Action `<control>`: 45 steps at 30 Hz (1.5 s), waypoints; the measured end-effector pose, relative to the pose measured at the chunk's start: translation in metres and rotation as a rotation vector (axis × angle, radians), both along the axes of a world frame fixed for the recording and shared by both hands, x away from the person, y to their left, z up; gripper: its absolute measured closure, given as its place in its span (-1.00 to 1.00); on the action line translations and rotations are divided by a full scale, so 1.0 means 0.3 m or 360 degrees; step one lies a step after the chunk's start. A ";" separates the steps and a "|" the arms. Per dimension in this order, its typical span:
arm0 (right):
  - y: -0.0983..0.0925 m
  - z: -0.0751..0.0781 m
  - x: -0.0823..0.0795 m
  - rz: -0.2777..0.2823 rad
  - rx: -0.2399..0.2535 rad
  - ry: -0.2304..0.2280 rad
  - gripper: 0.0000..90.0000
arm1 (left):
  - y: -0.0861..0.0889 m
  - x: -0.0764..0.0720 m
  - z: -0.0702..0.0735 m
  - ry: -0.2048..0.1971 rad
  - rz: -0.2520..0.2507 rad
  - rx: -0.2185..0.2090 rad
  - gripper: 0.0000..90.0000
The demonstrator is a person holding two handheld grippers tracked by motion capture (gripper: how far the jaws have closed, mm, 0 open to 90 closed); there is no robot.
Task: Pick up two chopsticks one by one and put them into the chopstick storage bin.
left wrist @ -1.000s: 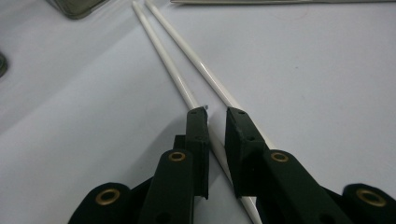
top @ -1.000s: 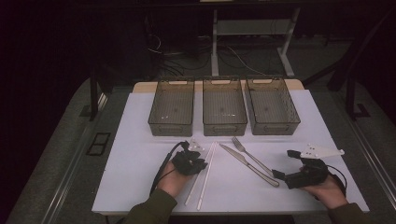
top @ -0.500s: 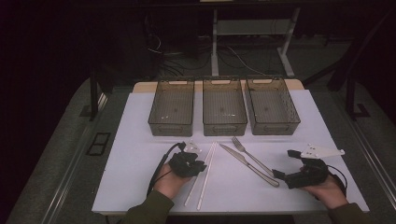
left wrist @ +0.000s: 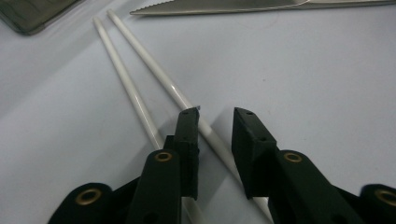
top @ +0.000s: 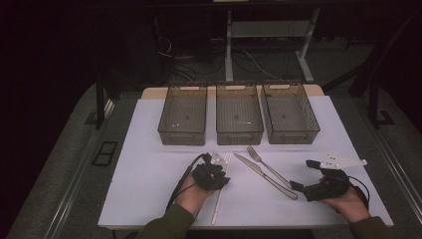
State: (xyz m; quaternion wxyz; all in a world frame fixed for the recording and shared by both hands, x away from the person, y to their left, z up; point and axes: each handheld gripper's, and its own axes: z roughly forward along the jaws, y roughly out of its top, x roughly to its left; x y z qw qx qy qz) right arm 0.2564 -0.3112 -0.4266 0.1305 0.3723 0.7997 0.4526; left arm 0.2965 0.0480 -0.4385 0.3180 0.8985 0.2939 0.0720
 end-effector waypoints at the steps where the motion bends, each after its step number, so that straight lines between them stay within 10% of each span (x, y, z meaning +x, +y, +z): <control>1: 0.000 0.000 0.000 0.0001 0.0000 -0.0001 -0.99 | 0.000 -0.002 -0.001 -0.0003 0.0008 -0.0004 0.60; 19: -0.001 0.000 0.001 -0.0005 0.0002 -0.0002 -0.99 | 0.042 -0.035 0.020 0.0087 -0.0041 -0.0053 0.69; 29: 0.000 0.000 0.001 -0.0006 0.0002 0.0004 -0.99 | 0.021 0.121 0.044 -0.0042 0.0093 -0.0031 0.66; 45: -0.004 0.000 0.001 -0.0003 0.0005 0.0001 -0.99 | -0.038 0.287 0.002 0.0010 0.0269 -0.0114 0.68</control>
